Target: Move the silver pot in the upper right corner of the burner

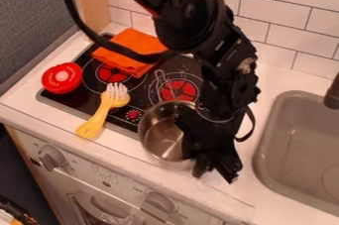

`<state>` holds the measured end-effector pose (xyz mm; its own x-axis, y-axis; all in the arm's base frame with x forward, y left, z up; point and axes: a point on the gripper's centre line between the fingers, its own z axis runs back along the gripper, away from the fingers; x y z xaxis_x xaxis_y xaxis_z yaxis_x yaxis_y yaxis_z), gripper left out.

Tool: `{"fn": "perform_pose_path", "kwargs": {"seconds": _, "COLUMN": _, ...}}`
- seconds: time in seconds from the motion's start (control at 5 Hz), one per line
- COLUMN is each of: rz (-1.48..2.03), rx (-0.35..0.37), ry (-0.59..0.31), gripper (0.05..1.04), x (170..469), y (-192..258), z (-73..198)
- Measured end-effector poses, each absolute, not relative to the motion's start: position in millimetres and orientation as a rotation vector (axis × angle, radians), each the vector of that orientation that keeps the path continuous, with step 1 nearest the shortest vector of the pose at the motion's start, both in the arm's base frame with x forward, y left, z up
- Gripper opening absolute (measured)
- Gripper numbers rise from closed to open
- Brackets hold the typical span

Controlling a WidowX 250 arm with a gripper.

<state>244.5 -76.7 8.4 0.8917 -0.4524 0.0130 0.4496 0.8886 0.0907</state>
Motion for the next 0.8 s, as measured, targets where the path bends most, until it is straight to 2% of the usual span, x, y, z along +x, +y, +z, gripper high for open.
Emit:
{"fn": "perform_pose_path", "kwargs": {"seconds": 0.2, "rz": -0.475, "rx": 0.068, "ry": -0.059, "gripper": 0.092, "x": 244.1, "y": -79.1, "z": 24.8}}
{"fn": "perform_pose_path", "kwargs": {"seconds": 0.6, "rz": -0.414, "rx": 0.018, "ry": -0.152, "gripper": 0.080, "x": 276.4, "y": -77.1, "z": 74.1}}
{"fn": "perform_pose_path", "kwargs": {"seconds": 0.8, "rz": -0.349, "rx": 0.017, "ry": -0.169, "gripper": 0.080, "x": 309.8, "y": -78.5, "z": 80.7}}
